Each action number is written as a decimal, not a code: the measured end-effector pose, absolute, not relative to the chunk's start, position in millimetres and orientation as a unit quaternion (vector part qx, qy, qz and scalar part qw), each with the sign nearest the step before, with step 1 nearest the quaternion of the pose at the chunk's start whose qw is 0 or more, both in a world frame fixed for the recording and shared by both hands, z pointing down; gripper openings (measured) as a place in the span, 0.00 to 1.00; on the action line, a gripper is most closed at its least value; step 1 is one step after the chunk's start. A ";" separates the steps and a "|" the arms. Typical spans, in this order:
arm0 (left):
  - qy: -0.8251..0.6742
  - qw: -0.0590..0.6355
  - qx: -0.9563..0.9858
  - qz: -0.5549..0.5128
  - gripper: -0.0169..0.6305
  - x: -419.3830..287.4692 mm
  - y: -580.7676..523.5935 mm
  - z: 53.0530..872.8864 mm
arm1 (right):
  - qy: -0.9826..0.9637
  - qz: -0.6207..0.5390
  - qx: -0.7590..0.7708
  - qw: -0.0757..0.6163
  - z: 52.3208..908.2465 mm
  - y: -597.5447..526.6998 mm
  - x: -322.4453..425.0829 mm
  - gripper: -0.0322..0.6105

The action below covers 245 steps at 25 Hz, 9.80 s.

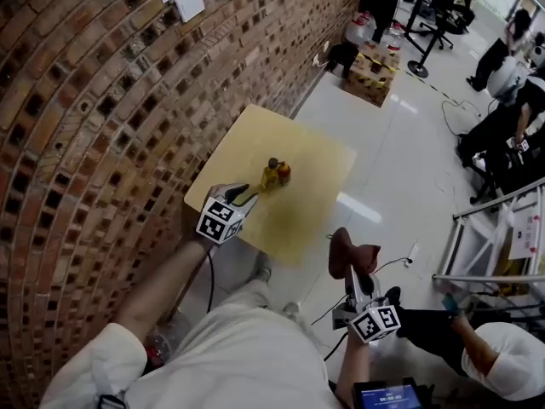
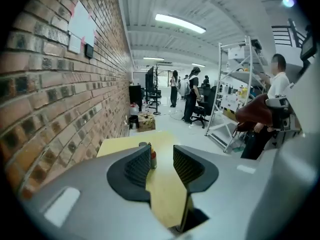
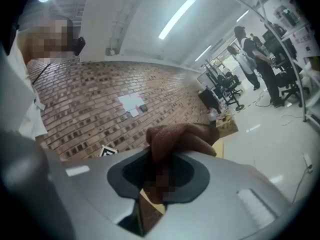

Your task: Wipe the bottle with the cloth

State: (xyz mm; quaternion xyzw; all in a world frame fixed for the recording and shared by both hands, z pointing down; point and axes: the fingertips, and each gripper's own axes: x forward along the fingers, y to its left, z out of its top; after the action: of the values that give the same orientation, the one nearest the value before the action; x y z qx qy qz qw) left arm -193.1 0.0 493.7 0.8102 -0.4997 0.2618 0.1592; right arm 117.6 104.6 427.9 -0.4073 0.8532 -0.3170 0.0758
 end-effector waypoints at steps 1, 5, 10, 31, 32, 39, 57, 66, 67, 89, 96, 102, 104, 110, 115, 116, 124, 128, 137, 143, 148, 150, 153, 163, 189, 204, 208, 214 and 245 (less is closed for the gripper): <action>-0.488 0.157 0.815 0.270 0.27 -196.1 -18.2 499.9 | 0.852 -0.317 -0.411 0.074 428.5 93.5 108.8 0.16; -0.433 0.157 0.830 0.314 0.30 -201.7 -70.2 534.1 | 0.847 -0.313 -0.424 0.062 433.5 58.1 79.1 0.16; -0.359 0.142 0.845 0.371 0.32 -203.6 -109.4 580.6 | 0.836 -0.321 -0.441 0.060 441.8 28.9 51.8 0.16; -0.214 0.149 0.856 0.446 0.34 -179.1 -153.1 669.6 | 0.773 -0.360 -0.518 0.067 491.0 13.6 21.7 0.16; -0.213 0.150 0.855 0.449 0.33 -176.1 -153.2 670.3 | 0.771 -0.363 -0.519 0.069 493.2 14.6 24.5 0.16; -0.219 0.170 0.844 0.460 0.28 -170.6 -155.8 676.6 | 0.787 -0.367 -0.493 0.057 510.9 2.6 17.8 0.16; -0.447 0.248 0.808 0.291 0.28 -195.5 -133.5 663.9 | 0.823 -0.410 -0.390 0.051 600.5 -70.8 -95.6 0.16; -0.424 0.218 0.820 0.315 0.29 -185.0 -115.0 659.7 | 0.804 -0.437 -0.401 0.052 630.4 -76.1 -97.9 0.16; -0.421 0.217 0.823 0.313 0.29 -182.7 -114.2 658.3 | 0.802 -0.440 -0.401 0.050 632.5 -73.4 -96.8 0.16; -0.362 0.226 0.851 0.305 0.31 -182.6 -103.6 645.5 | 0.806 -0.465 -0.355 0.094 638.5 -82.8 -135.2 0.16; -0.360 0.223 0.850 0.313 0.30 -176.4 -97.2 646.4 | 0.789 -0.490 -0.364 0.070 683.6 -90.1 -153.9 0.15; -0.361 0.226 0.849 0.313 0.30 -178.9 -99.5 644.8 | 0.772 -0.487 -0.408 -0.018 730.8 -96.6 -149.8 0.15; -0.362 0.228 0.848 0.314 0.30 -178.2 -99.4 646.2 | 0.766 -0.485 -0.417 -0.060 753.9 -92.6 -150.9 0.15; -0.383 0.238 0.835 0.316 0.31 -177.3 -99.5 649.4 | 0.752 -0.465 -0.433 -0.178 803.6 -82.1 -148.6 0.15; -0.430 0.264 0.806 0.310 0.31 -178.9 -102.3 649.5 | 0.735 -0.489 -0.460 -0.096 787.6 -82.4 -120.8 0.15; -0.443 0.271 0.798 0.306 0.31 -178.8 -103.4 649.4 | 0.729 -0.492 -0.470 -0.069 779.5 -81.5 -110.3 0.15; -0.545 0.379 0.705 0.248 0.32 -191.5 -108.9 651.4 | 0.793 -0.449 -0.394 0.118 672.0 -59.2 -97.2 0.15; -0.557 0.445 0.665 0.224 0.32 -196.5 -104.8 659.1 | 0.823 -0.439 -0.348 0.094 667.7 -52.7 -137.6 0.15; -0.548 0.497 0.639 0.212 0.32 -195.7 -95.8 663.7 | 0.783 -0.479 -0.395 0.025 733.1 -67.9 -148.5 0.15; -0.541 0.528 0.616 0.219 0.31 -194.5 -79.6 676.1 | 0.739 -0.501 -0.446 -0.070 783.5 -83.4 -144.1 0.15; -0.545 0.523 0.619 0.214 0.31 -197.5 -89.1 672.1 | 0.736 -0.491 -0.453 -0.114 787.4 -91.8 -137.0 0.15; -0.543 0.527 0.618 0.214 0.31 -199.7 -92.7 670.4 | 0.731 -0.493 -0.457 -0.115 793.3 -92.2 -132.9 0.15; -0.543 0.552 0.599 0.203 0.31 -203.6 -96.3 670.5 | 0.725 -0.489 -0.474 -0.102 797.8 -94.4 -121.4 0.15; -0.532 0.657 0.508 0.164 0.31 -206.8 -111.9 671.8 | 0.879 -0.399 -0.258 0.033 672.4 -43.6 -166.0 0.15; -0.459 0.540 0.629 0.319 0.30 -202.9 -109.9 661.6 | 0.704 -0.494 -0.507 0.051 759.7 -115.0 -69.4 0.15; -0.189 0.161 0.817 0.520 0.30 -186.8 -67.8 656.1 | 0.822 -0.540 -0.178 0.022 716.6 -90.3 -156.5 0.15; -0.154 0.133 0.831 0.518 0.30 -181.5 -65.8 648.8 | 0.780 -0.593 -0.154 0.128 688.1 -102.3 -170.2 0.15; -0.109 0.108 0.819 0.553 0.30 -191.4 -45.9 652.0 | 0.777 -0.602 -0.166 0.077 696.2 -108.4 -198.1 0.15; -0.218 0.138 0.814 0.519 0.37 -185.4 -84.6 647.5 | 0.735 -0.527 -0.424 -0.041 766.9 -68.2 -82.7 0.15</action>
State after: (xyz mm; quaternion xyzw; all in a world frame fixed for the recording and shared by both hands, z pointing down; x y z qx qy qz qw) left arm -185.4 -84.6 647.5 0.8145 -0.2182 0.5195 0.1384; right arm -82.7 -68.2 766.9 -0.4240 0.7353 -0.5272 -0.0407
